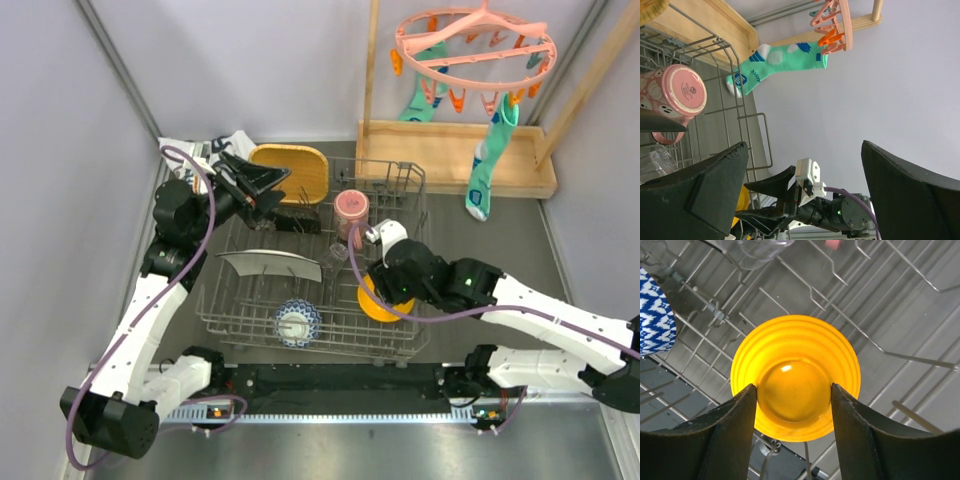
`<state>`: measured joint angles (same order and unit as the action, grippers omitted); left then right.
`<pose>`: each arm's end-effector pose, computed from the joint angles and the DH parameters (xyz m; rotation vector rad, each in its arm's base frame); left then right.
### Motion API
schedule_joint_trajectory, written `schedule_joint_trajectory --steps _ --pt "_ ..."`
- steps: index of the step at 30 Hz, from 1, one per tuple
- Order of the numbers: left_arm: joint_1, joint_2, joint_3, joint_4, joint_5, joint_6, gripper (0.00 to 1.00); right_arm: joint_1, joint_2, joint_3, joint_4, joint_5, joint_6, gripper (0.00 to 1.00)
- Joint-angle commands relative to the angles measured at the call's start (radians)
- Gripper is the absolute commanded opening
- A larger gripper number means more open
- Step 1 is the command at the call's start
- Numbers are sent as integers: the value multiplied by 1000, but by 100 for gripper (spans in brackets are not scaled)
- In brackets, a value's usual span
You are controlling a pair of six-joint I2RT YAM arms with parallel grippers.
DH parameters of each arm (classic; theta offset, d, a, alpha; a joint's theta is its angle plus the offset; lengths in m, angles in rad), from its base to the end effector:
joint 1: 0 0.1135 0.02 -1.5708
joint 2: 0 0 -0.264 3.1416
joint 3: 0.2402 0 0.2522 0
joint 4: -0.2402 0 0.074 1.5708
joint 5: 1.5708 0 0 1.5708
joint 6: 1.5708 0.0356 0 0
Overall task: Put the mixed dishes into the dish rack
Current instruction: Place the bowl upside down on the dish rack
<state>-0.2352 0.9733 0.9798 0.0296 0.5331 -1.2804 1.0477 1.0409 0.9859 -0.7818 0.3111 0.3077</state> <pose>0.2103 -0.0690 0.3971 -0.4344 1.7246 -1.5588 0.1127 0.1736 0.3076 -0.7236 2.2608 0.2816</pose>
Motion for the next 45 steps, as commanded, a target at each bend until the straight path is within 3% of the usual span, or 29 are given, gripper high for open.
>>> schedule_joint_trajectory --steps 1,12,30,45 --pt "4 -10 -12 30 -2 10 98 47 -21 -4 82 54 30 0" --pt "7 -16 -35 35 1 7 98 133 -2 -15 84 14 38 0" --pt "10 -25 -52 36 7 3 98 135 -13 -55 121 -167 -76 0" --pt "19 -45 -78 30 13 1 98 133 103 -50 179 -181 -98 0"
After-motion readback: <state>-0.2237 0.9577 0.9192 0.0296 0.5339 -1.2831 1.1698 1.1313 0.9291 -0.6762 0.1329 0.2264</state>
